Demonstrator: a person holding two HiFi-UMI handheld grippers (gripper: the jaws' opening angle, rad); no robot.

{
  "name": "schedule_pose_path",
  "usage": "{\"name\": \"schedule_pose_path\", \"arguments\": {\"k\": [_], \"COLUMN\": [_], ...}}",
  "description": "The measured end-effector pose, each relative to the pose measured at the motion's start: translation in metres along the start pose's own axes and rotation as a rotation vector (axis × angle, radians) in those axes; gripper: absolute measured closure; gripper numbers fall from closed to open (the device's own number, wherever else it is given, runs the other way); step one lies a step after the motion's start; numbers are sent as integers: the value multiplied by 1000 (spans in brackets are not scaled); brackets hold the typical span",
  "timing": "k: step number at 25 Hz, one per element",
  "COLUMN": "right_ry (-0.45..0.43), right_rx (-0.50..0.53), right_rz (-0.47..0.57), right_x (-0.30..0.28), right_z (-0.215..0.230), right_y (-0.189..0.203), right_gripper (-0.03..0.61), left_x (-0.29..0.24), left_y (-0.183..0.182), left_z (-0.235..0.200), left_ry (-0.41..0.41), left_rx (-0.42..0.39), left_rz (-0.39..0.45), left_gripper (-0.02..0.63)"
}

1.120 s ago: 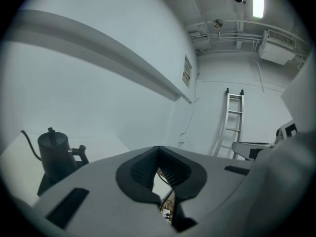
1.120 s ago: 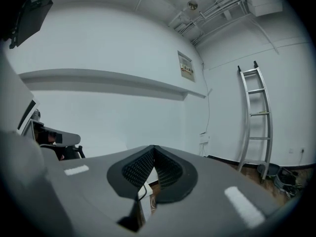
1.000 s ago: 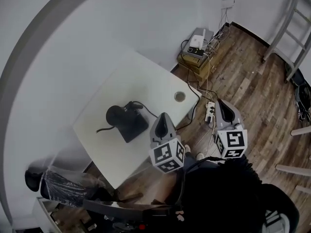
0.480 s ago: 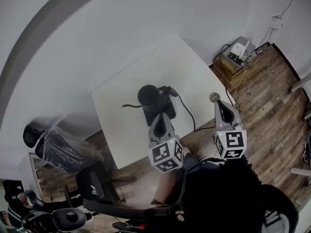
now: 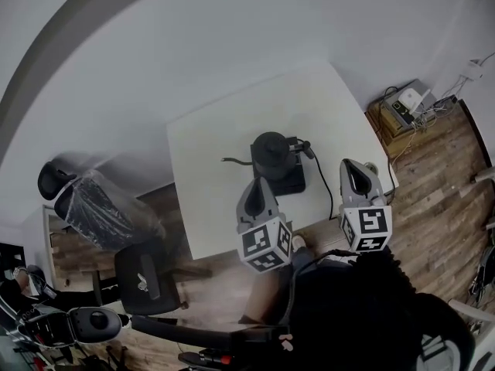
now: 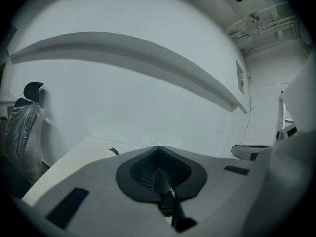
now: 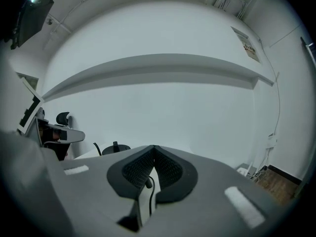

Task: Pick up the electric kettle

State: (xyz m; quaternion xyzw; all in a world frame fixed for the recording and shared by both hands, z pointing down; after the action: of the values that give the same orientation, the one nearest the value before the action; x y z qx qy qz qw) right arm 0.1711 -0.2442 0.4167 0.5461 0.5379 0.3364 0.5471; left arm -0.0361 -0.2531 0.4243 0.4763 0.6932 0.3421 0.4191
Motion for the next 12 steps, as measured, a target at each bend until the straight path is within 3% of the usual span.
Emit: {"name": "schedule_pose_path", "arguments": {"k": [12], "right_ry": [-44], "right_rx": [3], "right_rz": [2], "right_x": [-59], "right_z": [-33], "right_y": [-5], "right_gripper": [577], "left_x": [-10], "left_y": [-21], "left_z": [-72], "left_ry": [-117], "left_rx": [39], "left_rz": [27], "left_gripper": [614]}}
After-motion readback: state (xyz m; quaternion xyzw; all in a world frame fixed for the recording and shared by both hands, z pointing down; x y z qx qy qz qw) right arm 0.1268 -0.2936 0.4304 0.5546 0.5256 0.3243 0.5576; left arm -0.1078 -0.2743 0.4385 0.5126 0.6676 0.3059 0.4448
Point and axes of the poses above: the fingertips, and each gripper's own axes: x backward along the fingers, z to its right, y out of its underside, the point moved 1 cm from there along x, backward along the fingers, and after that the axes turned 11 degrees about x, right-handed, at the moved point
